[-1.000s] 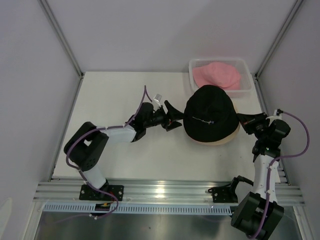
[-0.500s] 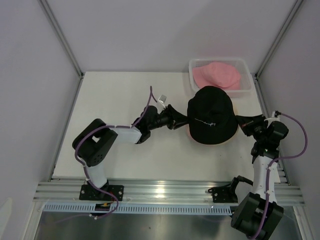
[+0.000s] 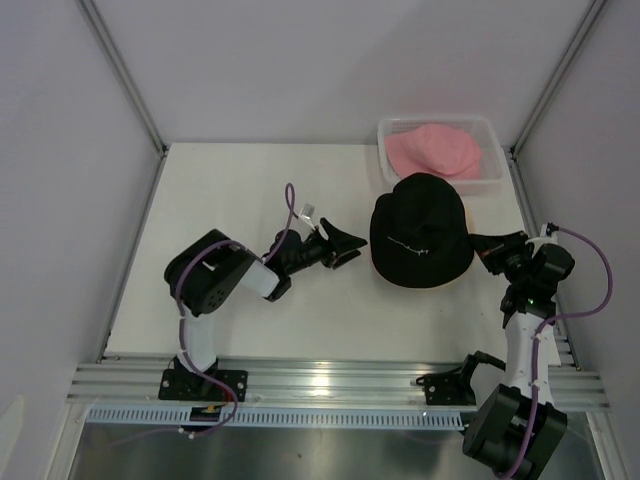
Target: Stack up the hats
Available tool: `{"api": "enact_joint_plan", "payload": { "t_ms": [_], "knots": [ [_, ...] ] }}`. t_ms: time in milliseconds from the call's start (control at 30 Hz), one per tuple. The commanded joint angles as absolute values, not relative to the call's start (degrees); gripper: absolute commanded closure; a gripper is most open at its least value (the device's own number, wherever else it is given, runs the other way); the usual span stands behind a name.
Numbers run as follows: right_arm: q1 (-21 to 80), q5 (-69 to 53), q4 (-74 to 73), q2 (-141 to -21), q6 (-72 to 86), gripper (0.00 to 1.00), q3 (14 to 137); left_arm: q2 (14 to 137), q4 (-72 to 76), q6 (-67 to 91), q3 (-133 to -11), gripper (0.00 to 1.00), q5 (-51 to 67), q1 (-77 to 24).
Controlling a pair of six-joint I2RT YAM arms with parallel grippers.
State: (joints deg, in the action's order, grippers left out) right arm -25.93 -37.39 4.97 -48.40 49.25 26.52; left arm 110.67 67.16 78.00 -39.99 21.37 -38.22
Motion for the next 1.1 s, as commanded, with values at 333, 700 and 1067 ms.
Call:
{"api": "enact_joint_plan", "payload": {
  "t_ms": [333, 700, 1067],
  "knots": [
    [-25.4, -36.4, 4.7, -48.4, 46.8, 1.0, 26.1, 116.1, 92.5, 77.7, -44.0, 0.32, 24.0, -35.5],
    [-25.3, -36.2, 5.5, -48.7, 47.1, 1.0, 25.4, 114.8, 92.5, 78.3, -47.4, 0.35, 25.7, -36.6],
    [-24.9, -35.8, 5.8, -49.0, 46.8, 1.0, 25.0, 113.8, 92.5, 78.0, -51.8, 0.37, 27.4, -38.8]
  ]
}}
